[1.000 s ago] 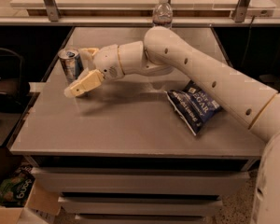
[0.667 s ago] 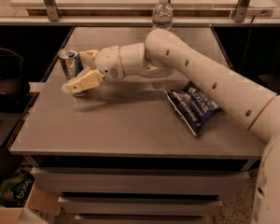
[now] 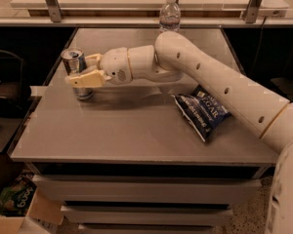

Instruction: Knock redbull can over

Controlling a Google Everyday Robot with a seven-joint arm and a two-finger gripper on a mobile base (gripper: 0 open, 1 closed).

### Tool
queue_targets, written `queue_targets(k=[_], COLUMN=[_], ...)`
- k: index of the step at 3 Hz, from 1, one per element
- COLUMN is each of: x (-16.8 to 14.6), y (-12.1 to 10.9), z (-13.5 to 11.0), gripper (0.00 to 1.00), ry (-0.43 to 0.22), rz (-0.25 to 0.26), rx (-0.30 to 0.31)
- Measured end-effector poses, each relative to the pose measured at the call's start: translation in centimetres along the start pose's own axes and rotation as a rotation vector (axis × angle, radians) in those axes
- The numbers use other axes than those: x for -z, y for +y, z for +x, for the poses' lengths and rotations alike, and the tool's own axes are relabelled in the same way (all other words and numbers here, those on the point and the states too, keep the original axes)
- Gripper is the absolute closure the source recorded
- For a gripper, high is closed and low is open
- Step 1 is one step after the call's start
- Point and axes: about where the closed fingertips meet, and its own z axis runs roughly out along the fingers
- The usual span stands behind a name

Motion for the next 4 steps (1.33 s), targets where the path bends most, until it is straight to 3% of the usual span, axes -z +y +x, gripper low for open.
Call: queue_targets(k=[1, 2, 3, 4], x=[0.8, 2.2, 4.1, 5.4], y=[0.2, 0.3, 0.1, -0.5], z=[-0.6, -1.2, -1.7, -2.2], gripper=[0.94, 1.0, 1.0, 1.0], ry=[0.001, 0.055, 0.157, 0.325], rz=[0.009, 0.016, 0.034, 0.049], rx=[0.003, 0.028, 0.066, 0.132])
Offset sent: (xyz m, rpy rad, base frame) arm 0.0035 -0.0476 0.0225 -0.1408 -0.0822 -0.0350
